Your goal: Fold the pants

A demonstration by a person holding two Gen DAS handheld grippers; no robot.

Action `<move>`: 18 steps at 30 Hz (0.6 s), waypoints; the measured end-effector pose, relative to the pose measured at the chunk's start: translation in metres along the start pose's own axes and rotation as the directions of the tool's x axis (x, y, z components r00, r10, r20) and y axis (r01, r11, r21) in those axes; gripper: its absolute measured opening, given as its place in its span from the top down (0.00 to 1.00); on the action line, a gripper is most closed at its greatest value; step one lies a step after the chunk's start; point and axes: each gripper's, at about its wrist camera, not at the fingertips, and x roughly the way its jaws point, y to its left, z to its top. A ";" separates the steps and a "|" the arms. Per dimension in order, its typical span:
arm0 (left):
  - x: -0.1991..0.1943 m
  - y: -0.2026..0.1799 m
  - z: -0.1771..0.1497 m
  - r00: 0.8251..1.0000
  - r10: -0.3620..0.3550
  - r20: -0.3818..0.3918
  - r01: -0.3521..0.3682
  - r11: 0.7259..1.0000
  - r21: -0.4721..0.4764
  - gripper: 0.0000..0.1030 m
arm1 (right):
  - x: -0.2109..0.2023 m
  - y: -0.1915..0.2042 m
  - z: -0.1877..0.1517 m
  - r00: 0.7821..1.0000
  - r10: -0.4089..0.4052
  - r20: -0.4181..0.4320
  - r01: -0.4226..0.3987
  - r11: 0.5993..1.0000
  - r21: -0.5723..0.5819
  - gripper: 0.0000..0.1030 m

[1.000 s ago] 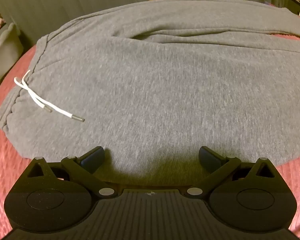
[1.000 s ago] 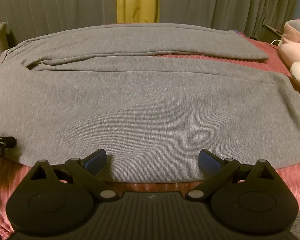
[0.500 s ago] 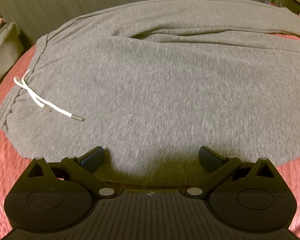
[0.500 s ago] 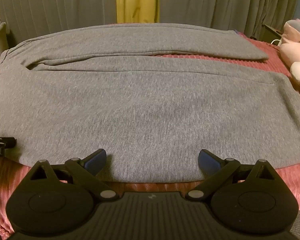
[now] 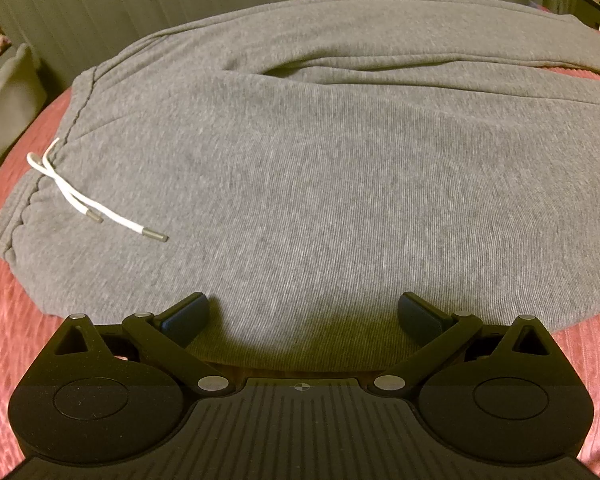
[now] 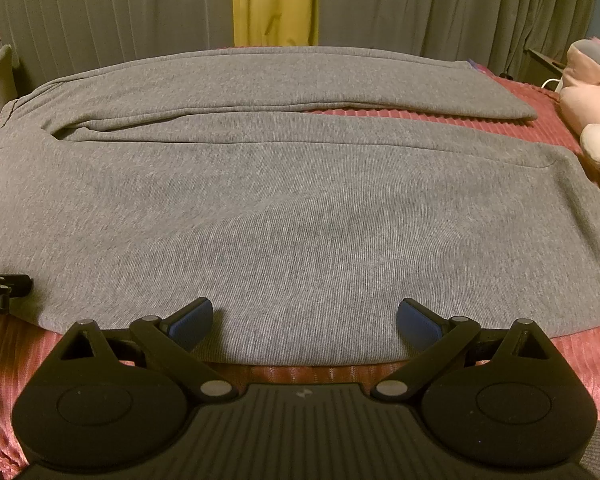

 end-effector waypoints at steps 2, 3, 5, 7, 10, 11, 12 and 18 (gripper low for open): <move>0.000 0.000 0.000 1.000 0.000 0.000 0.000 1.000 0.000 0.00 | 0.000 0.000 0.000 1.000 0.000 0.000 0.000 1.000 -0.001 0.04; 0.000 0.000 0.000 1.000 0.000 0.000 0.000 1.000 0.000 0.00 | 0.000 0.000 0.000 1.000 0.000 -0.001 0.000 1.000 -0.001 0.04; 0.000 0.000 0.000 1.000 0.000 -0.001 0.000 1.000 0.000 0.00 | 0.000 0.000 0.000 1.000 0.000 0.000 0.000 1.000 -0.001 0.04; 0.000 0.000 0.000 1.000 0.000 -0.001 0.000 1.000 0.000 0.00 | 0.000 0.000 0.000 1.000 0.000 0.000 0.000 1.000 -0.001 0.04; 0.000 0.000 0.000 1.000 -0.001 -0.001 0.001 1.000 0.000 0.00 | 0.000 0.000 0.000 1.000 0.000 0.000 0.000 1.000 0.000 0.04; 0.000 0.000 0.000 1.000 -0.001 -0.001 0.001 1.000 0.000 0.00 | 0.000 0.000 0.000 1.000 -0.001 -0.001 0.001 1.000 0.000 0.04; 0.000 0.000 0.000 1.000 -0.001 -0.001 0.001 1.000 0.000 0.00 | 0.000 0.000 0.000 1.000 -0.001 -0.001 0.001 1.000 0.000 0.04; 0.000 0.000 0.000 1.000 -0.001 -0.002 0.001 1.000 0.000 0.00 | 0.000 0.000 0.000 1.000 -0.001 0.000 0.001 1.000 -0.002 0.04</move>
